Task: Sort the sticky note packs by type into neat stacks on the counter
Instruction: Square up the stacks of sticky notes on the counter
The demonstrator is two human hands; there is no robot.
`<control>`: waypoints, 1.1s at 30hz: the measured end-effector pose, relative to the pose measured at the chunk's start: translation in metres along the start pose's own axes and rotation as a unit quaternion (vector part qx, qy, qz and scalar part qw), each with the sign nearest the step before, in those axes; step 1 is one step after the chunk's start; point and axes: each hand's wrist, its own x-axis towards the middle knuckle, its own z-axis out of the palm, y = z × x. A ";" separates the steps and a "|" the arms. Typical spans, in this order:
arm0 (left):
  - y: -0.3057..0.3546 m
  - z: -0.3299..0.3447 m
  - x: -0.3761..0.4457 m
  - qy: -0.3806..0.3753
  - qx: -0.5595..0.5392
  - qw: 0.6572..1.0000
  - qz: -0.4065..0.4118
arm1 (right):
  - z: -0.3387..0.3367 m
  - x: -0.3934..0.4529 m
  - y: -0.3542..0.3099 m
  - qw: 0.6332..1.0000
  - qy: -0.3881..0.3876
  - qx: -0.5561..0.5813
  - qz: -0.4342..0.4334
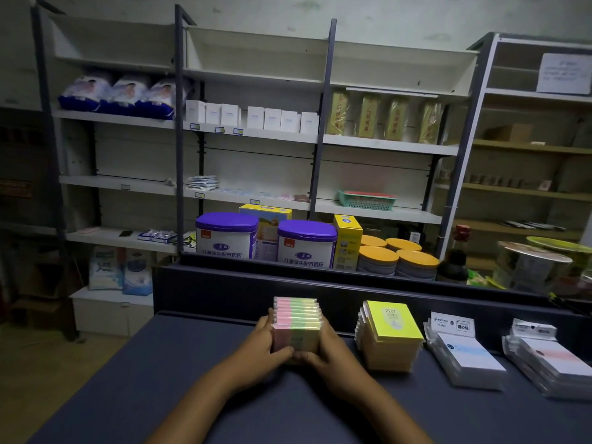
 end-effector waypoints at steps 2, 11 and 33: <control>0.000 -0.001 0.002 0.020 -0.020 1.000 0.001 | -0.001 0.003 0.001 1.000 0.018 0.005 0.001; -0.003 -0.003 0.002 0.004 -0.060 0.998 -0.031 | -0.001 0.003 0.006 0.991 0.024 0.114 0.060; 0.015 -0.024 -0.004 0.061 -0.262 0.963 -0.007 | -0.011 0.008 -0.003 0.980 0.025 0.185 0.064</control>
